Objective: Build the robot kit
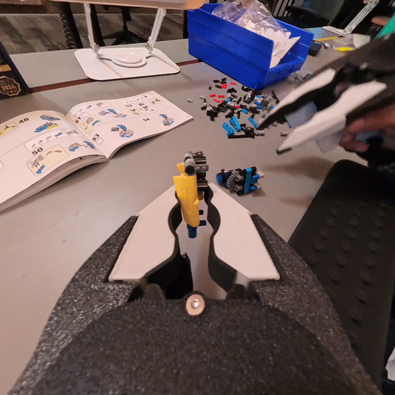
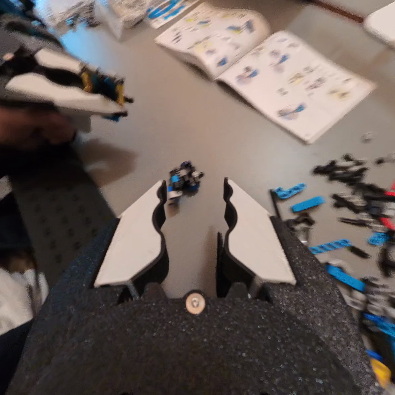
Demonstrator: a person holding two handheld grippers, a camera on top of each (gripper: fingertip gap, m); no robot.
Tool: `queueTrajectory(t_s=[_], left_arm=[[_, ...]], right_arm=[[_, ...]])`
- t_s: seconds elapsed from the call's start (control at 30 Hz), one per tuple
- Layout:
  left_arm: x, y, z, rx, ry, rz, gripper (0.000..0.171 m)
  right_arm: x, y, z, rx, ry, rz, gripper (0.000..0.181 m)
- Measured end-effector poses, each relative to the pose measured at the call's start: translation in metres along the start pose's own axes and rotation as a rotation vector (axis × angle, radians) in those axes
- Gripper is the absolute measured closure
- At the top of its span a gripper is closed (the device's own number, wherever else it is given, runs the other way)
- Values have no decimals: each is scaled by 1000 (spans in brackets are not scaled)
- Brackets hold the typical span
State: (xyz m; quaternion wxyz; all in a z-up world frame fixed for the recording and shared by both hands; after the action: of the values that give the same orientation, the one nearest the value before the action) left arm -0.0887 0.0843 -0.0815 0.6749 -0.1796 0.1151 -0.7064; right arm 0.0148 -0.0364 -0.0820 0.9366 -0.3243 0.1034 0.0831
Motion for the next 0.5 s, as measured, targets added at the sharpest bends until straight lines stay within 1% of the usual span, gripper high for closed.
queueTrajectory(t_s=[0.07,0.1,0.17,0.23,0.33,0.43,0.5], left_arm=[[-1,0,0,2,-13,-9,155],[0,0,0,2,-14,-16,155],[3,0,-1,-2,-8,-39,154],[5,0,-1,-3,2,-42,154],[6,0,-2,-5,10,-46,154],[6,0,-2,-8,5,-52,154],[6,1,-3,-13,1,-58,154]], right_arm=[[-19,11,-14,-8,22,108,129],[-22,17,-19,-16,8,101,131],[-24,25,-26,-38,-54,80,140],[-24,29,-30,-75,-46,100,143],[-26,32,-33,-78,-24,139,149],[-19,35,-34,-95,-65,67,153],[-18,38,-35,-98,-81,54,158]])
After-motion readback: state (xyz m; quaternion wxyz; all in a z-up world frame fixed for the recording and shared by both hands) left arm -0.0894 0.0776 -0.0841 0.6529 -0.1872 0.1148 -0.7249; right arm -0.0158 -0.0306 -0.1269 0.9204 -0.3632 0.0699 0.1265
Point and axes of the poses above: each gripper's, where its closed fingertips meet, y out along the fingers, z out of its top, x = y × z across the jaws, the point moved 3 cm from there along -y, back along the fingers, and after that the axes turned 6 degrees about z, right-handed, at the moved point
